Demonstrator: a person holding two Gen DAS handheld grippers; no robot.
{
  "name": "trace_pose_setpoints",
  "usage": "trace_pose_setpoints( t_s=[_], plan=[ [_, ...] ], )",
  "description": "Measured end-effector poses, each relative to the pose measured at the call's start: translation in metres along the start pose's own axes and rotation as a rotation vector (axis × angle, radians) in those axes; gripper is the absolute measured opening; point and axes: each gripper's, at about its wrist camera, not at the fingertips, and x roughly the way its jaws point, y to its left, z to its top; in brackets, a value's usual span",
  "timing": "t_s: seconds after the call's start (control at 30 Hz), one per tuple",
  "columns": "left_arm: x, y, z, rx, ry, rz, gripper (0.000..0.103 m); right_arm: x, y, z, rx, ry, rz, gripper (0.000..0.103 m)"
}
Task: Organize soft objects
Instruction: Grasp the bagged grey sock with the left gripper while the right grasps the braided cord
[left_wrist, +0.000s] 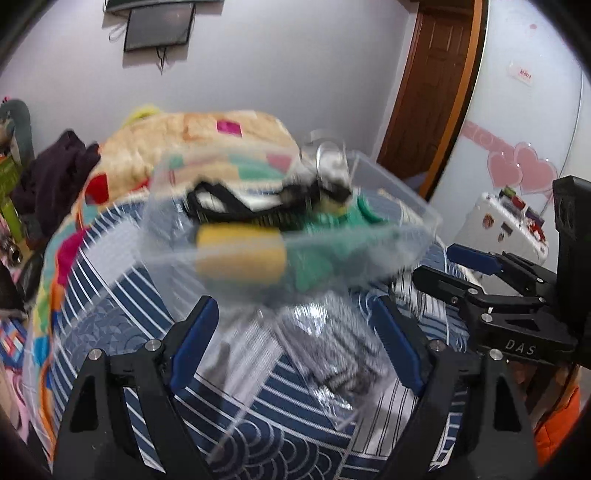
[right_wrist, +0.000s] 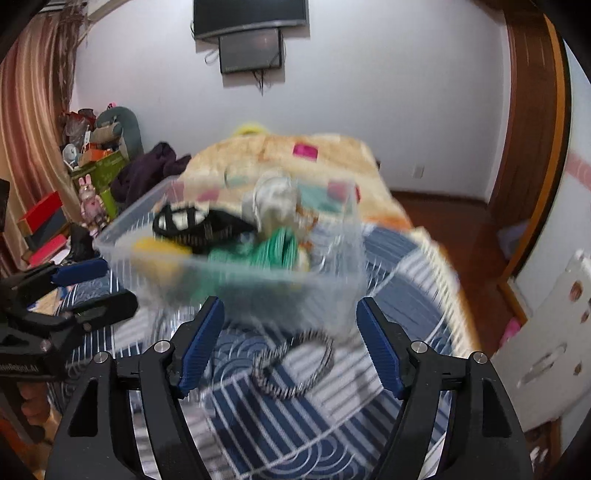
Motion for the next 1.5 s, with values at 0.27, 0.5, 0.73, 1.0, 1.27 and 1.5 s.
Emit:
trace_pose_setpoints(
  t_s=[0.27, 0.5, 0.73, 1.0, 1.27, 1.5],
  plan=[
    [0.026, -0.008, -0.015, -0.041, 0.089, -0.042, 0.086, 0.021, -0.002, -0.033, 0.031, 0.107, 0.016, 0.071],
    [0.031, -0.023, -0.02, 0.012, 0.09, -0.036, 0.069, 0.022, -0.005, -0.037, 0.031, 0.12, 0.005, 0.048],
    [0.025, -0.022, -0.024, 0.019, 0.066, -0.058, 0.041, 0.018, -0.011, -0.037, 0.062, 0.111, 0.024, 0.01],
    [0.0, -0.015, -0.03, 0.011, 0.016, -0.055, 0.028, 0.006, -0.005, -0.037, 0.044, 0.067, 0.036, 0.008],
    [-0.03, 0.0, -0.025, -0.021, -0.049, -0.058, 0.028, -0.018, 0.0, -0.024, 0.03, -0.016, 0.066, 0.008],
    [-0.055, 0.006, 0.001, -0.009, -0.142, -0.041, 0.028, -0.031, 0.006, -0.003, -0.006, -0.088, 0.069, 0.008]
  ],
)
